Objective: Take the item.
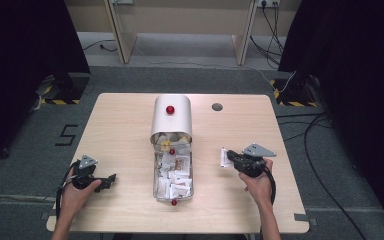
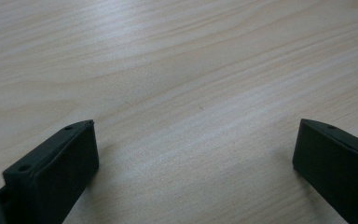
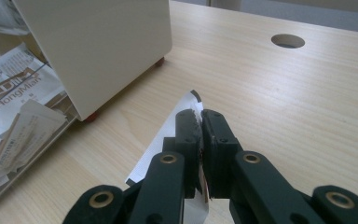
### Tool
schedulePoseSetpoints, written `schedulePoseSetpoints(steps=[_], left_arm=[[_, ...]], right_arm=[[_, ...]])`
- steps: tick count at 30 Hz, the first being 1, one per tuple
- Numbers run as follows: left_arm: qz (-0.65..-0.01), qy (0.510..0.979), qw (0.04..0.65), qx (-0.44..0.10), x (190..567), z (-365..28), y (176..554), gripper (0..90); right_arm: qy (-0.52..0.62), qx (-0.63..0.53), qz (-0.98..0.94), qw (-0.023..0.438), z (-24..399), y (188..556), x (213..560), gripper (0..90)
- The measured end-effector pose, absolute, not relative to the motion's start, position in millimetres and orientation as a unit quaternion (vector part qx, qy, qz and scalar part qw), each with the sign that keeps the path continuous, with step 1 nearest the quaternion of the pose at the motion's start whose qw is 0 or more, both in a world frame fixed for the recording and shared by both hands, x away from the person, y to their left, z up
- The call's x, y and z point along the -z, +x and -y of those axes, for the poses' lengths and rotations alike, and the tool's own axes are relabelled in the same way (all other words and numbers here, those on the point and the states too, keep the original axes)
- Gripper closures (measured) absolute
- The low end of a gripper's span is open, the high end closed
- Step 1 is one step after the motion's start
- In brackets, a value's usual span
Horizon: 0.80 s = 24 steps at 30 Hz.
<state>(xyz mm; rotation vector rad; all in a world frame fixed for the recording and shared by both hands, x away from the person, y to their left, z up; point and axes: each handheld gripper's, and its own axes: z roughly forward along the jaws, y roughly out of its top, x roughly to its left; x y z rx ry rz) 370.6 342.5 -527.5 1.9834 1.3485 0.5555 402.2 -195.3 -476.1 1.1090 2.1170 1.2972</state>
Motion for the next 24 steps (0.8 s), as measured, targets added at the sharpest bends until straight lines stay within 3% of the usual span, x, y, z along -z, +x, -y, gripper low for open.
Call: schedulePoseSetpoints(steps=[24], left_arm=[[-0.516,0.760,0.333,-0.213,527.4,-342.7,370.6,0.0]], right_arm=[[0.410,-0.450,-0.768,0.199,193.6,409.2,492.5,85.6]])
